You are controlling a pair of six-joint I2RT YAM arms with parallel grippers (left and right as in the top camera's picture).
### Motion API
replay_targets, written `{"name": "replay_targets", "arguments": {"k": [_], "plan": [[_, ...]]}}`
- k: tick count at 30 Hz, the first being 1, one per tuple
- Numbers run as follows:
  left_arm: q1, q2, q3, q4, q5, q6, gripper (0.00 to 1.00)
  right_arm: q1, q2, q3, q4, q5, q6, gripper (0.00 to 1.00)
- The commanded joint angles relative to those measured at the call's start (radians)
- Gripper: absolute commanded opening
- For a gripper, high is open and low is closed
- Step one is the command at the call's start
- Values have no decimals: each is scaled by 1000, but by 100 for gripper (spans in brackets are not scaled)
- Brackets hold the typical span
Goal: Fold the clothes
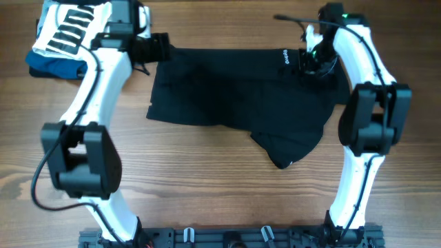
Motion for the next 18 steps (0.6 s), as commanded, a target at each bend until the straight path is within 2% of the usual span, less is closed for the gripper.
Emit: {"name": "replay_targets", "arguments": {"k": [1, 3, 5, 8, 18], "plan": [[-54, 76, 4, -22, 23, 60, 81, -3, -146, 11, 13, -30, 8, 26], [-58, 104, 4, -43, 18, 64, 75, -3, -157, 11, 17, -15, 6, 28], [-50, 136, 4, -65, -5, 64, 65, -5, -155, 11, 15, -3, 5, 28], [-34, 175, 3, -55, -35, 64, 57, -5, -155, 11, 25, -4, 2, 28], [-26, 288, 3, 55, -49, 64, 44, -5, -154, 11, 43, 4, 2, 32]]}}
